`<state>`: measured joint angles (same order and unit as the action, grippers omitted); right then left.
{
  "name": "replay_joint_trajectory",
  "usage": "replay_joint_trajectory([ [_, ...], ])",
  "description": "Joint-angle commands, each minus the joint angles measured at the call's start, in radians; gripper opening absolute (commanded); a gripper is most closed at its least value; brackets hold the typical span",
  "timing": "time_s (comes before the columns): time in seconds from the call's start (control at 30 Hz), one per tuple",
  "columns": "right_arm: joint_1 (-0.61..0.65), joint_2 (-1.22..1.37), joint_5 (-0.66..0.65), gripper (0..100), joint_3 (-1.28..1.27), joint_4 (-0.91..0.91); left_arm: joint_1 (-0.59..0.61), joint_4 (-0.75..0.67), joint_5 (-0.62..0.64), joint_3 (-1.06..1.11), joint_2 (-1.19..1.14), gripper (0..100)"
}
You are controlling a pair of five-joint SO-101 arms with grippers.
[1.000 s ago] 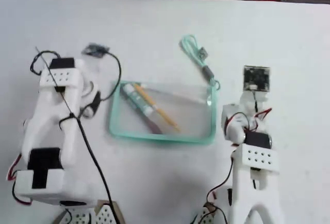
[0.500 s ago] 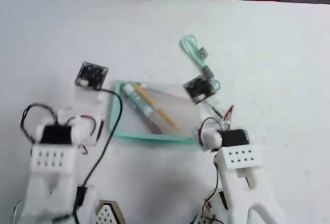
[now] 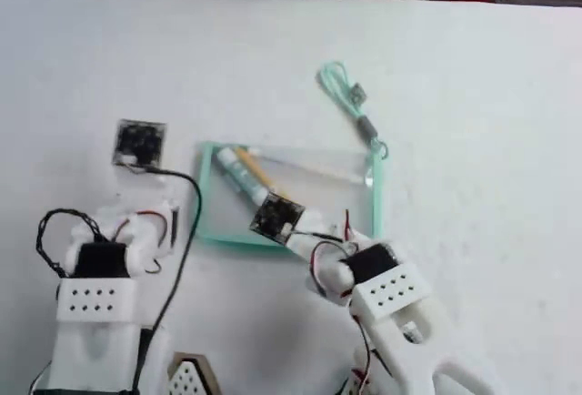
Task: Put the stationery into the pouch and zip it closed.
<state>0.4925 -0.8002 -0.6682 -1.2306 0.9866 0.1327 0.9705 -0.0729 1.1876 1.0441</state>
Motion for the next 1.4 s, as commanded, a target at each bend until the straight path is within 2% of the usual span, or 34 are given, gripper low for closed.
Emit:
replay_joint_trajectory([
  [0.0,0.008,-0.004,-0.011,1.9,0.005,-0.007,0.071,-0.02,0.06,-0.003,0.042,2],
  [0.17,0.008,0.068,-0.012,1.9,-0.003,-0.07,0.124,-0.014,0.086,0.044,0.17,2],
  [0.4,0.001,0.369,-0.002,1.9,0.167,-0.079,0.117,-0.005,0.084,0.161,0.449,2],
  [0.5,-0.07,0.475,0.014,1.9,0.267,-0.079,0.116,0.052,0.081,0.17,0.544,2],
  [0.6,-0.173,0.544,0.109,1.9,0.364,-0.093,0.116,0.072,0.081,0.175,0.587,2],
  [0.7,-0.197,0.568,0.129,1.9,0.385,-0.091,0.096,0.064,0.081,0.187,0.587,2],
  [0.87,-0.09,0.553,0.117,1.9,0.376,0.002,0.045,0.063,0.078,0.198,0.587,2],
  [1.0,0.041,0.476,0.018,1.9,0.316,0.007,0.051,0.052,0.081,0.203,0.588,2],
  [1.1,0.119,0.43,0.012,1.9,0.319,-0.012,0.051,0.051,0.083,0.204,0.588,2],
  [1.23,0.166,0.449,0.011,1.9,0.348,-0.114,0.051,0.051,0.084,0.204,0.588,2],
  [1.37,0.166,0.602,0.011,1.9,0.443,-0.153,0.051,0.051,0.083,0.204,0.588,2],
])
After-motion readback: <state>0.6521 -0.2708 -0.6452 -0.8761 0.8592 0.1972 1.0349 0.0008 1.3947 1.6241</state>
